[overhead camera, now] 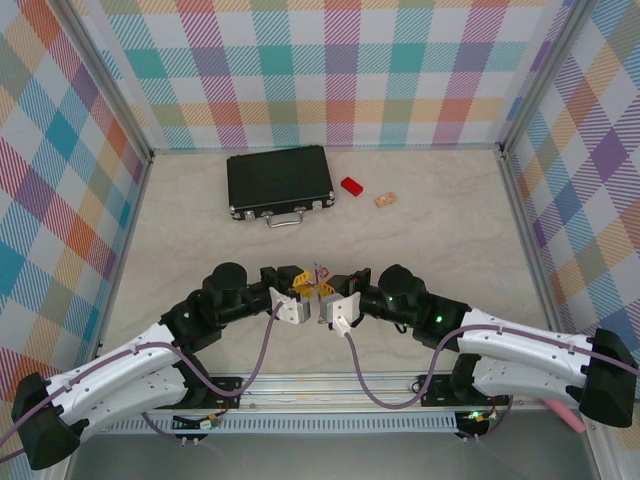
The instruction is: Put the keys on the keyring
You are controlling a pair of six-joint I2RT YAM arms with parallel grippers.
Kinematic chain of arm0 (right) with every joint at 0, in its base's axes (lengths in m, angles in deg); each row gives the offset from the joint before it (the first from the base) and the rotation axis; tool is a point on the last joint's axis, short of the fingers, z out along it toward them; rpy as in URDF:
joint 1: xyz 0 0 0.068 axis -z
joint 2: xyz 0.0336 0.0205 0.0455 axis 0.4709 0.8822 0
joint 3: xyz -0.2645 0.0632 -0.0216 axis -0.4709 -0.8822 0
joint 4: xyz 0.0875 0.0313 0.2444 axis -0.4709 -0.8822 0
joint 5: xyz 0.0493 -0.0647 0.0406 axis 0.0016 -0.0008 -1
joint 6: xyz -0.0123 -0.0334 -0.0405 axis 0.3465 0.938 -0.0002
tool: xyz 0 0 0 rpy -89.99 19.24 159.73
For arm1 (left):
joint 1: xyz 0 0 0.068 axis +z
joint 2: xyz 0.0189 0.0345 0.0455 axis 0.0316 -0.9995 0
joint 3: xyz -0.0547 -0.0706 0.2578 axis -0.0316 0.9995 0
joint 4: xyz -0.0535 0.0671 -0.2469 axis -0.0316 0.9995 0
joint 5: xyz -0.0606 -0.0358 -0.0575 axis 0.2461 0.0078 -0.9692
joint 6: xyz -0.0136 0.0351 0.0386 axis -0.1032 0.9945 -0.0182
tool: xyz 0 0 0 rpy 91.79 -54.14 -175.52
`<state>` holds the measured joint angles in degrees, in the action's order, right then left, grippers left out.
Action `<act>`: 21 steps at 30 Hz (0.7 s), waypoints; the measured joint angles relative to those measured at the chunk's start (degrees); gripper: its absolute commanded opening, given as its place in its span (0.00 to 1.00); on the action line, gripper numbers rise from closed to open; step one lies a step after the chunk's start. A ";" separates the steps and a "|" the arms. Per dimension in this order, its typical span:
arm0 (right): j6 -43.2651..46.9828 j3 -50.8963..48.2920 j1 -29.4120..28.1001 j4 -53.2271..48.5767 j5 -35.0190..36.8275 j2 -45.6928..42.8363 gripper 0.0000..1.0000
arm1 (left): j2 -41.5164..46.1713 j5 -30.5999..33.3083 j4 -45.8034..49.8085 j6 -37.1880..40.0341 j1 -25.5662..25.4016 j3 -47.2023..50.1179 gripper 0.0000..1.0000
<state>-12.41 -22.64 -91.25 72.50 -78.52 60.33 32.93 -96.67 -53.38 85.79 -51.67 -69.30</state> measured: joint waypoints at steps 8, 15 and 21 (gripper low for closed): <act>-0.63 0.00 -0.26 -0.09 0.00 0.00 0.00 | 0.00 1.84 -0.04 0.66 0.00 -0.52 0.27; -1.44 -0.15 -0.26 -0.07 -0.02 0.00 0.00 | -0.07 2.93 0.07 1.49 0.00 -1.38 0.28; -2.75 -0.15 -0.24 0.44 0.48 0.04 0.00 | -0.68 2.49 0.70 1.75 0.00 -3.10 0.29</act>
<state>-15.16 -22.79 -91.49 72.94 -78.04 60.38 32.25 -94.18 -52.68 87.54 -51.67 -72.40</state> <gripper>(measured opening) 0.047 0.287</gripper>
